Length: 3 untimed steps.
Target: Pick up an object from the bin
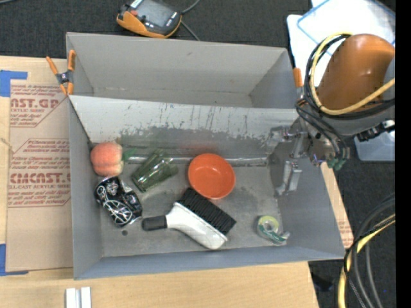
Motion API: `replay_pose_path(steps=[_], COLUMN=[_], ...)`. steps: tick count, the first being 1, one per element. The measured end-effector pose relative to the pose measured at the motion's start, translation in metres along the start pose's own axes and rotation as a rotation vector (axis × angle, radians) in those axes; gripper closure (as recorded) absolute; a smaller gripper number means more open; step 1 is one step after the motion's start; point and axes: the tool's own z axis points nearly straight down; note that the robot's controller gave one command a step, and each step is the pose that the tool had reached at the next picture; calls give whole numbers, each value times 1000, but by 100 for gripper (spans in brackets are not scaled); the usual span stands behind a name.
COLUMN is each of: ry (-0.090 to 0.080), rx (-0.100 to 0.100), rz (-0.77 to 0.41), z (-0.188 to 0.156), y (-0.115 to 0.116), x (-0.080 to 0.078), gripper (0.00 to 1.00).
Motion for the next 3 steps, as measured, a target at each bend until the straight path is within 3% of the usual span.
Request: replay_pose_path(steps=[1,2,3], ry=[0,6,-5], rx=[0,-3,1], rz=[0,-72,119], z=[0,63,127], y=[0,54,54], x=[0,23,26], gripper=[0,0,0])
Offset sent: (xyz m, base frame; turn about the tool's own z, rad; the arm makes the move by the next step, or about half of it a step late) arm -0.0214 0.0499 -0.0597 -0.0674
